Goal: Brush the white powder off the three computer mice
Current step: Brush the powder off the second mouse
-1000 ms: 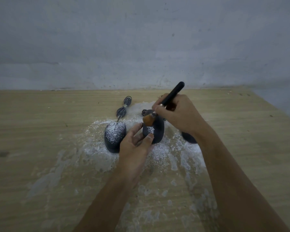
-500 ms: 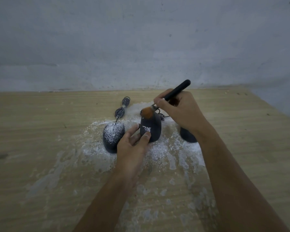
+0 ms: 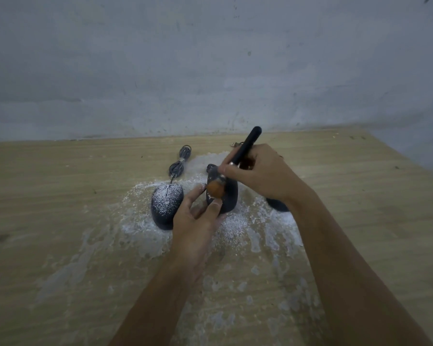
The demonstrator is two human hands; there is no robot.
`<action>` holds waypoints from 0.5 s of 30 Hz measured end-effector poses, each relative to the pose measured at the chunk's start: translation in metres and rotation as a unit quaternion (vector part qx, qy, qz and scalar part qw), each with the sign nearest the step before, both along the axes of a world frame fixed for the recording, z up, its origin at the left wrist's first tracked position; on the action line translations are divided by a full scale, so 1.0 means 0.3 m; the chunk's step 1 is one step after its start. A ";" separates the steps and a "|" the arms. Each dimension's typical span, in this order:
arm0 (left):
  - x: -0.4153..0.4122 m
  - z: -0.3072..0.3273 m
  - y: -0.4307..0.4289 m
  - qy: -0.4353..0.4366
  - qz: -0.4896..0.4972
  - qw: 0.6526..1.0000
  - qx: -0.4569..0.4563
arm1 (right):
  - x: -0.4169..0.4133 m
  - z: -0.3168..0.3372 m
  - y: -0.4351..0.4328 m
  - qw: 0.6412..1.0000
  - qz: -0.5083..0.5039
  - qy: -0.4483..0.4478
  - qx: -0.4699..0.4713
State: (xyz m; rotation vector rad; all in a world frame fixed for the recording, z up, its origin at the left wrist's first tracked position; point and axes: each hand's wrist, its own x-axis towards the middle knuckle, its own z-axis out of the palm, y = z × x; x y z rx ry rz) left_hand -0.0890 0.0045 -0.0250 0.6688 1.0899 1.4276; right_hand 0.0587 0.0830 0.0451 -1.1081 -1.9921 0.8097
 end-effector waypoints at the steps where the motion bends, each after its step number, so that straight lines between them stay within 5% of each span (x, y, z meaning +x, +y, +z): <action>1: 0.001 -0.001 -0.002 0.005 0.000 1.000 -0.001 | -0.014 -0.004 -0.001 1.000 -0.015 0.013 0.015; 5: -0.009 -0.006 0.001 0.013 0.003 1.000 -0.001 | -0.026 0.006 0.015 0.993 -0.059 0.094 0.040; 9: -0.002 -0.013 0.006 0.019 -0.002 1.000 0.007 | -0.017 -0.012 0.011 1.000 0.003 0.007 0.000; 15: 0.002 -0.012 0.005 0.047 0.011 0.999 0.015 | -0.054 -0.022 0.029 0.985 -0.129 0.074 0.084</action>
